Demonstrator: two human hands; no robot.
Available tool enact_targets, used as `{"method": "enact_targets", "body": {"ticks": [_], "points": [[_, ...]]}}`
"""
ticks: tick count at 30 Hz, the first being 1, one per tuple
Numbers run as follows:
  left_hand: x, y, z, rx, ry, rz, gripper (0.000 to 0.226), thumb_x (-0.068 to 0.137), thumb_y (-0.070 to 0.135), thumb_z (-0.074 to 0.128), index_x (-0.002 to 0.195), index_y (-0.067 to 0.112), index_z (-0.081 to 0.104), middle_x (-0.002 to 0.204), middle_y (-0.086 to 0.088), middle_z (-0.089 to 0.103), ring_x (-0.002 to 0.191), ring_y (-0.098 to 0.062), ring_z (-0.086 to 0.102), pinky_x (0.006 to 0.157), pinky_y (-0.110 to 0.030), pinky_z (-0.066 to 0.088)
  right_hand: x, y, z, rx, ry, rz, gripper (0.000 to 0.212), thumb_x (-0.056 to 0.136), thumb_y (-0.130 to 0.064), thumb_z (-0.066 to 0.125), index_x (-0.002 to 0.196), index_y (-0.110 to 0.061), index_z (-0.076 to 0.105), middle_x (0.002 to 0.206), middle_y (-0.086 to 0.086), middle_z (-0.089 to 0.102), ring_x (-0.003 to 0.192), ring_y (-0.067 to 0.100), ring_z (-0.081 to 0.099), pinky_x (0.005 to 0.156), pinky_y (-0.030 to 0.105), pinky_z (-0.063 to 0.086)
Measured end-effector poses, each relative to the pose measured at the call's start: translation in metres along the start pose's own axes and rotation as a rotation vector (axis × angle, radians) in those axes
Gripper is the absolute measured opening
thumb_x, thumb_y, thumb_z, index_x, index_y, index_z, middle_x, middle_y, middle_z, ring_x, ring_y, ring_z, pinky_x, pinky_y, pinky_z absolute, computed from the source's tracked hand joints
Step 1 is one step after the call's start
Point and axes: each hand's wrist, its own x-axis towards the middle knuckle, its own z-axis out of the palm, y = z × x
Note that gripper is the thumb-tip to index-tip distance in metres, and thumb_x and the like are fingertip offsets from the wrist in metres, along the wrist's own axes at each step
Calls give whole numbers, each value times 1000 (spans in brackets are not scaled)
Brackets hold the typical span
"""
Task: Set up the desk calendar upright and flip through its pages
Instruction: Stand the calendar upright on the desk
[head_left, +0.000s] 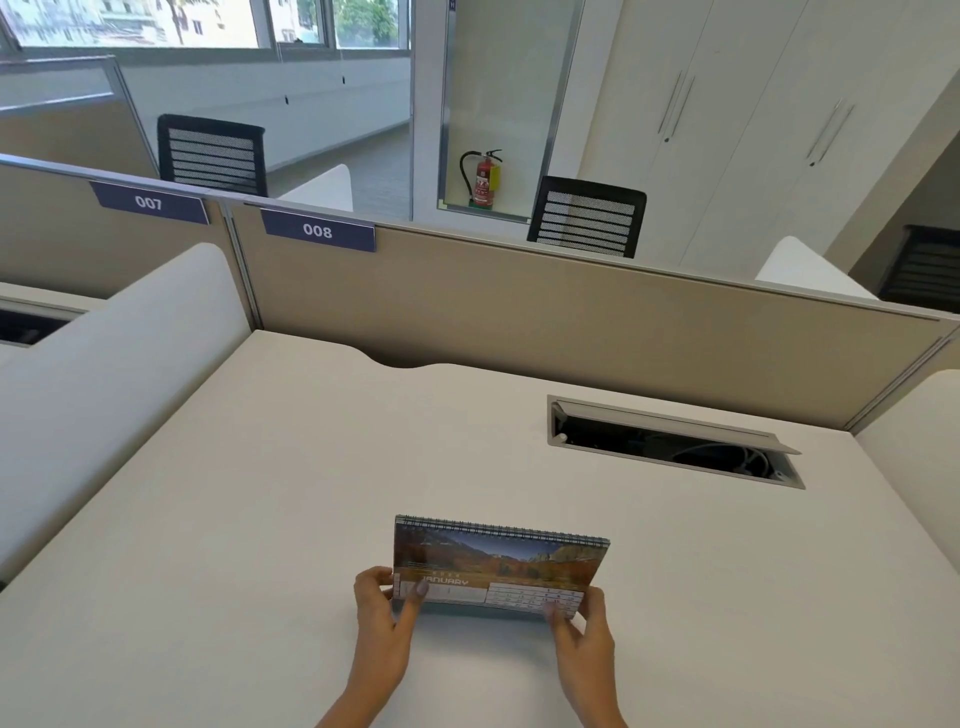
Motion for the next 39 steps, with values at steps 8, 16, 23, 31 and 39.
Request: {"method": "enact_targets", "body": {"ticks": [8, 16, 23, 31, 39], "points": [[0, -4, -1, 36, -47, 7, 23, 88, 28, 56, 104, 21, 40, 107, 1, 51, 102, -21, 56, 78, -23, 49, 1, 1, -3, -47, -62, 39, 21, 90, -14, 60, 104, -26, 48, 102, -3, 63, 98, 25, 59, 82, 27, 43], [14, -12, -2, 395, 104, -141, 55, 83, 53, 57, 127, 21, 44, 107, -6, 58, 116, -31, 42, 101, -48, 31, 16, -3, 8, -101, -210, 94, 35, 90, -17, 59, 117, -30, 40, 103, -13, 59, 102, 16, 54, 88, 26, 40], [54, 6, -15, 313, 136, -114, 56, 84, 49, 58, 128, 18, 44, 104, -6, 58, 108, -30, 46, 97, -48, 33, 48, -29, 33, -70, -284, 94, 31, 92, -13, 58, 112, -32, 44, 107, -11, 59, 96, -1, 54, 74, 11, 40], [147, 34, -24, 273, 271, -19, 47, 86, 48, 56, 123, 20, 49, 100, -8, 64, 96, -27, 47, 87, -47, 41, 132, -85, 84, -61, -355, 24, 30, 95, -18, 53, 120, -30, 43, 116, -8, 57, 104, 7, 55, 86, 20, 43], [221, 47, -29, 259, 316, 31, 44, 86, 44, 57, 121, 16, 54, 104, -9, 64, 97, -25, 50, 89, -47, 45, 201, -110, 130, -54, -378, 14, 30, 95, -19, 53, 121, -31, 44, 119, -8, 55, 113, 15, 50, 97, 33, 41]]}}
